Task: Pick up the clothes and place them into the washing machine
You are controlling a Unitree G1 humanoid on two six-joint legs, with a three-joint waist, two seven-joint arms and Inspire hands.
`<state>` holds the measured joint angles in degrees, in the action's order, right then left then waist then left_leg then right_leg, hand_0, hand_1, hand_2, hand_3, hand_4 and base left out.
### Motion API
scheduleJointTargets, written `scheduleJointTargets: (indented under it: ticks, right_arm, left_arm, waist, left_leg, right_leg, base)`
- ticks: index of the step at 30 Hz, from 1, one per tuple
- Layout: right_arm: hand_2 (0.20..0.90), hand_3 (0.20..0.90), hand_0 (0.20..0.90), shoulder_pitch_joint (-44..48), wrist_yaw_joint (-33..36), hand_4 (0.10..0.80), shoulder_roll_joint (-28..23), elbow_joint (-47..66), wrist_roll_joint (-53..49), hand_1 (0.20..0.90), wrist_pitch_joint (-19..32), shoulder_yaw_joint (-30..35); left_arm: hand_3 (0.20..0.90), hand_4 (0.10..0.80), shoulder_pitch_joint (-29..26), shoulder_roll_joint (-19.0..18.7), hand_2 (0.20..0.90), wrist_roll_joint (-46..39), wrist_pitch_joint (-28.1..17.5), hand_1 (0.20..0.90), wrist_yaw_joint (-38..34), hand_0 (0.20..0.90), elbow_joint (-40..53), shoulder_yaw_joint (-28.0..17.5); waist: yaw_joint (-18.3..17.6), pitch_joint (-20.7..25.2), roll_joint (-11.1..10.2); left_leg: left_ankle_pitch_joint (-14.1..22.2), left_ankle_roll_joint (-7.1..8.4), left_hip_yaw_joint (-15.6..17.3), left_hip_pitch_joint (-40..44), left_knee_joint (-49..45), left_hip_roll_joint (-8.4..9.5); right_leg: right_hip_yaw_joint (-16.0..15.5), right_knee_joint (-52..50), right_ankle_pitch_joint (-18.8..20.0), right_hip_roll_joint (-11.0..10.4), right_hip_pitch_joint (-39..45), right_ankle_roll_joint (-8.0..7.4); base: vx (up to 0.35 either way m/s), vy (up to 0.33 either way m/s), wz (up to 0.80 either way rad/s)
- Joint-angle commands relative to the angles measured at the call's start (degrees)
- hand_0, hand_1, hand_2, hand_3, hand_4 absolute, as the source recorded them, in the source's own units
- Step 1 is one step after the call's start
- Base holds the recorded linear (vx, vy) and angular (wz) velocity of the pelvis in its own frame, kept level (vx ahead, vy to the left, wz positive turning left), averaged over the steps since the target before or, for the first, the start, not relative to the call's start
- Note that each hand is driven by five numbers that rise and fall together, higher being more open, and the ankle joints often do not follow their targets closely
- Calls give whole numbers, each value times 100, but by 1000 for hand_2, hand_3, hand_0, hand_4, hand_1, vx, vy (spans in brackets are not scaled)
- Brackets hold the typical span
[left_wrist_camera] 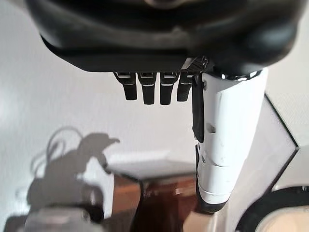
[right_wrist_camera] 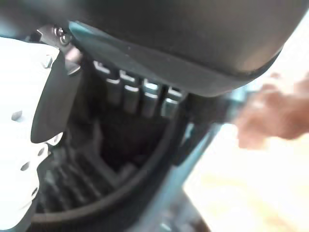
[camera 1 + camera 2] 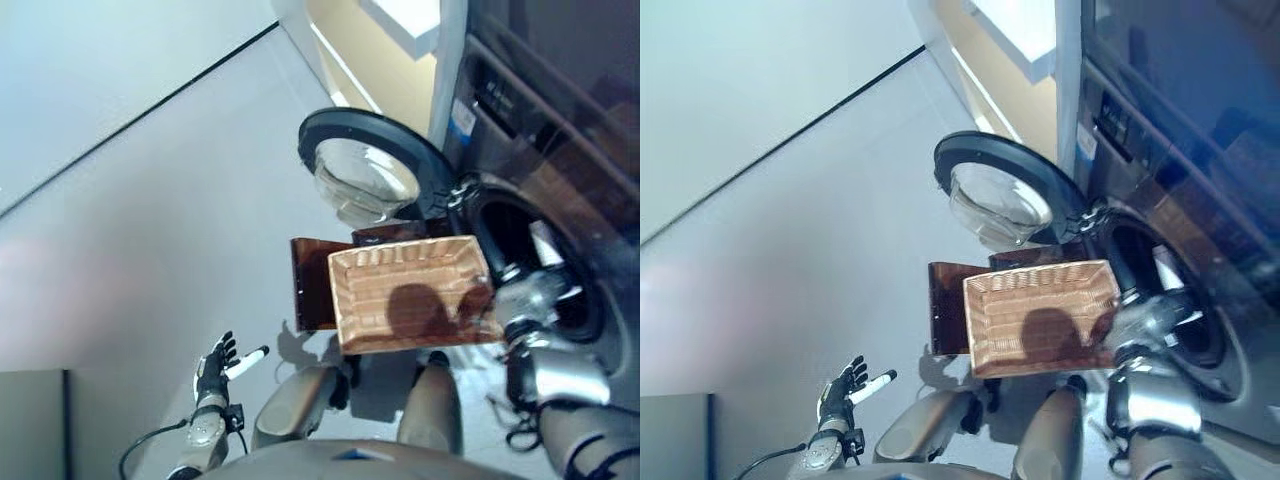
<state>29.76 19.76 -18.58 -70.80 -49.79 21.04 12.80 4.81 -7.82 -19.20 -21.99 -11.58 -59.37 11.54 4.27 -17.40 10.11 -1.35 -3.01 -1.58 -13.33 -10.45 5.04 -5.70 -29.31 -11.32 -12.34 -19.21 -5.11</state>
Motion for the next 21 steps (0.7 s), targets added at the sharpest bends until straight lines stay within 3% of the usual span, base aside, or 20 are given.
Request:
scheduleJointTargets:
  ticks: [1,8,13,18,20,21]
  right_arm:
    - [900,900,900,-203,-276,800,-102,142,404,900,210,-184]
    - [900,900,900,-1381,-723,800,750,969,725,900,100,-582]
    - [900,900,900,-2379,-946,800,886,1152,1274,900,-109,-667]
    - [900,900,900,-3019,-905,800,794,385,2914,900,-564,-1001]
    - [900,900,900,-3124,-974,800,754,240,3130,900,-595,-1059]
    - [900,900,900,-3219,-869,800,703,22,3963,900,-728,-1336]
  left_arm:
    - [900,800,-116,-267,900,144,-157,900,-173,900,-316,-333]
    - [900,800,-163,-300,900,423,13,900,-200,900,-926,-563]
    - [900,800,-71,-310,900,603,132,900,-67,900,-1266,-682]
    - [900,800,-91,-343,900,1020,350,900,270,900,-1642,-711]
    - [900,800,-80,-352,900,1038,360,900,318,900,-1658,-733]
    - [900,800,-83,-341,900,1212,406,900,401,900,-1745,-686]
  waist:
    - [101,646,-92]
    - [-40,986,-637]
    - [-172,1397,-920]
    - [-211,1780,-1067]
    - [-212,1834,-1085]
    - [-208,1925,-1098]
  left_leg:
    - [99,291,-52,-354,-135,31]
    - [72,342,-97,103,142,-119]
    - [15,375,-50,409,446,-220]
    - [-24,386,35,689,671,-276]
    - [-16,382,66,723,677,-270]
    - [-18,374,100,809,744,-275]
  right_leg:
    - [-210,888,583,107,449,27]
    - [-395,1260,602,287,922,24]
    - [-456,1626,692,384,1257,-13]
    - [-438,2055,882,420,1574,-64]
    - [-413,2135,939,410,1633,-82]
    - [-345,2291,1027,405,1706,-106]
  base:
    - [54,-87,15]
    - [52,-75,5]
    - [49,-51,-1]
    - [23,-34,-8]
    - [-6,-19,-16]
    - [-19,-16,-13]
